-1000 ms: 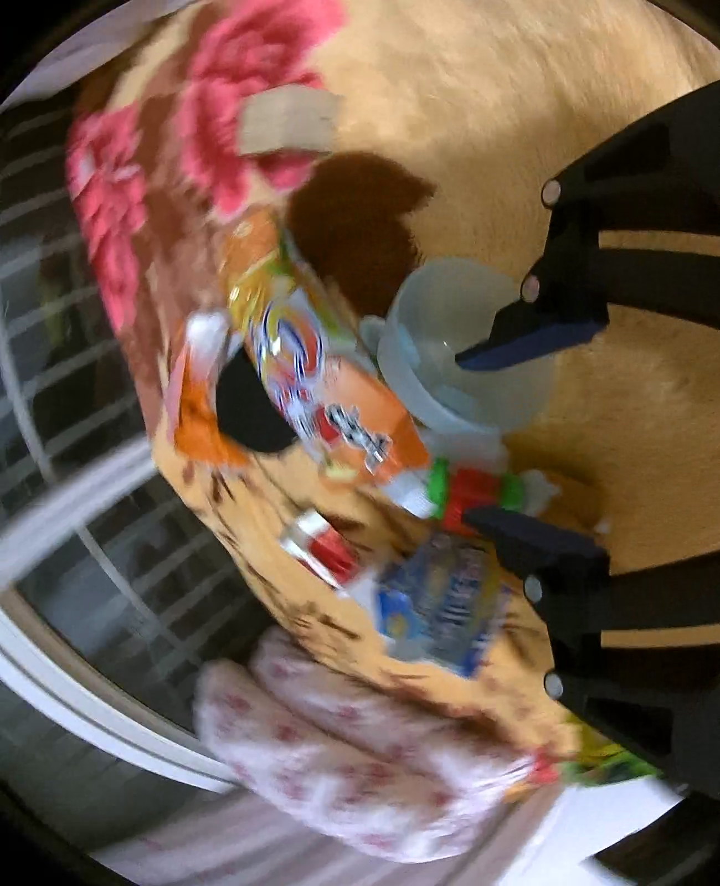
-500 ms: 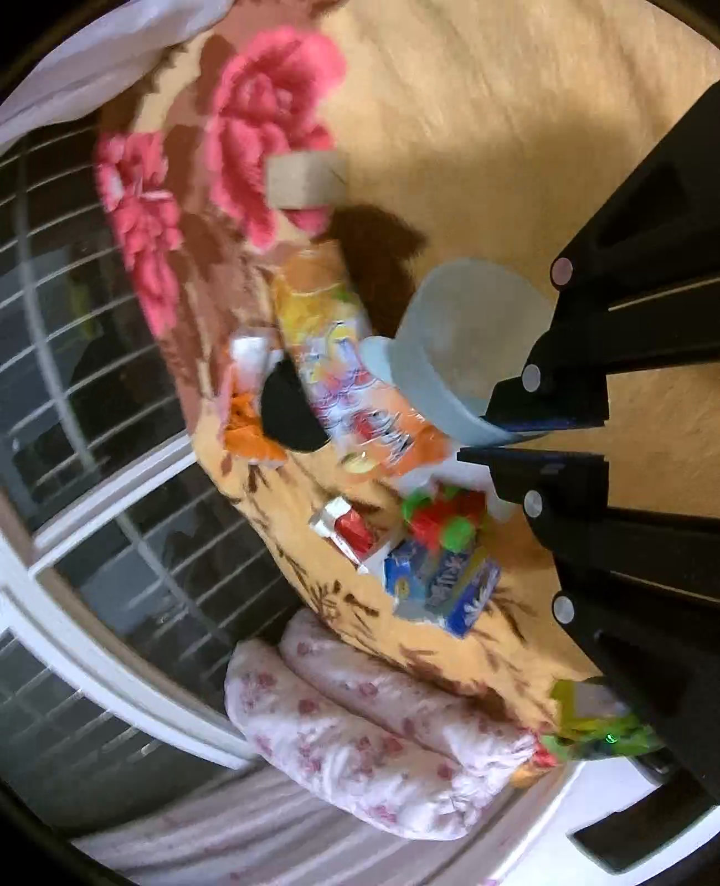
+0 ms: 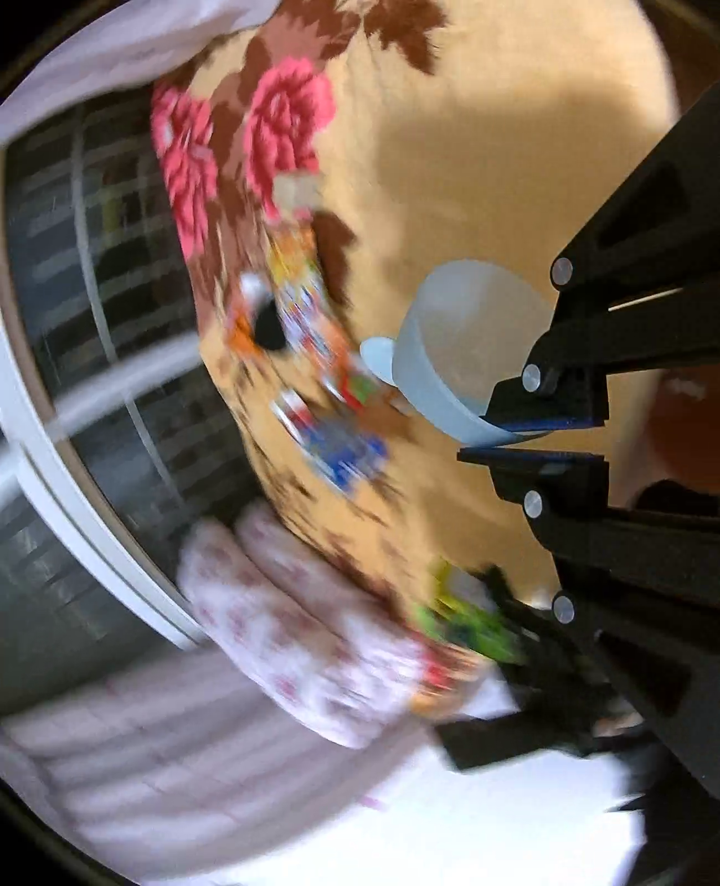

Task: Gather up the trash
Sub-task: 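Carry the bag and cup with both tools over the orange bin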

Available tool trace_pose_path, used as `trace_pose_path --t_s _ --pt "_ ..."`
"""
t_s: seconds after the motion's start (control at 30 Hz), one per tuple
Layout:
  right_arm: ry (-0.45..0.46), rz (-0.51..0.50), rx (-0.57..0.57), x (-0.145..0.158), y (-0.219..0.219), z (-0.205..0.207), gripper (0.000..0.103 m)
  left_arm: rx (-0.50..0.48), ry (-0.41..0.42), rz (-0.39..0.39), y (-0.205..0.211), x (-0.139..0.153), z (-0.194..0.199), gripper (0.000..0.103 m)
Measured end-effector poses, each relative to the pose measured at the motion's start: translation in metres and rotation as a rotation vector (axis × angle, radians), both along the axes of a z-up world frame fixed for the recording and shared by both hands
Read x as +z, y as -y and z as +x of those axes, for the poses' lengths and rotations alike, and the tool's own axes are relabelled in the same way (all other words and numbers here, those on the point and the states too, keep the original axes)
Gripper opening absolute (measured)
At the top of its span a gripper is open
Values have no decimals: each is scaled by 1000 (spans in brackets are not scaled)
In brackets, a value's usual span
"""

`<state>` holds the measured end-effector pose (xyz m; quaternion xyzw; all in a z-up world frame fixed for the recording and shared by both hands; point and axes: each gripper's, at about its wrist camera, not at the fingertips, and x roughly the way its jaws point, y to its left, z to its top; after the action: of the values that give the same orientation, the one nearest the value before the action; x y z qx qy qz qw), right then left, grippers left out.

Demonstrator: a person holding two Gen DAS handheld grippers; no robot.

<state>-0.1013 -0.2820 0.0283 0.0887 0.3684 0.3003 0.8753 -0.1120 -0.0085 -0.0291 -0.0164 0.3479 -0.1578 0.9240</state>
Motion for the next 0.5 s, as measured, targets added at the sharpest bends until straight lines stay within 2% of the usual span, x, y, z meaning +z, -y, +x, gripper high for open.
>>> trace_pose_path --t_s 0.13,0.3,0.5 --pt "-14 -155 125 -26 -23 -46 5 -64 -55 7 11 -10 -31 33" --pt "-141 -282 213 -80 -36 -62 5 -131 -178 97 28 -43 -55 33" --pt "-353 -444 296 -160 -49 -47 5 -153 -432 187 46 -110 -43 33"
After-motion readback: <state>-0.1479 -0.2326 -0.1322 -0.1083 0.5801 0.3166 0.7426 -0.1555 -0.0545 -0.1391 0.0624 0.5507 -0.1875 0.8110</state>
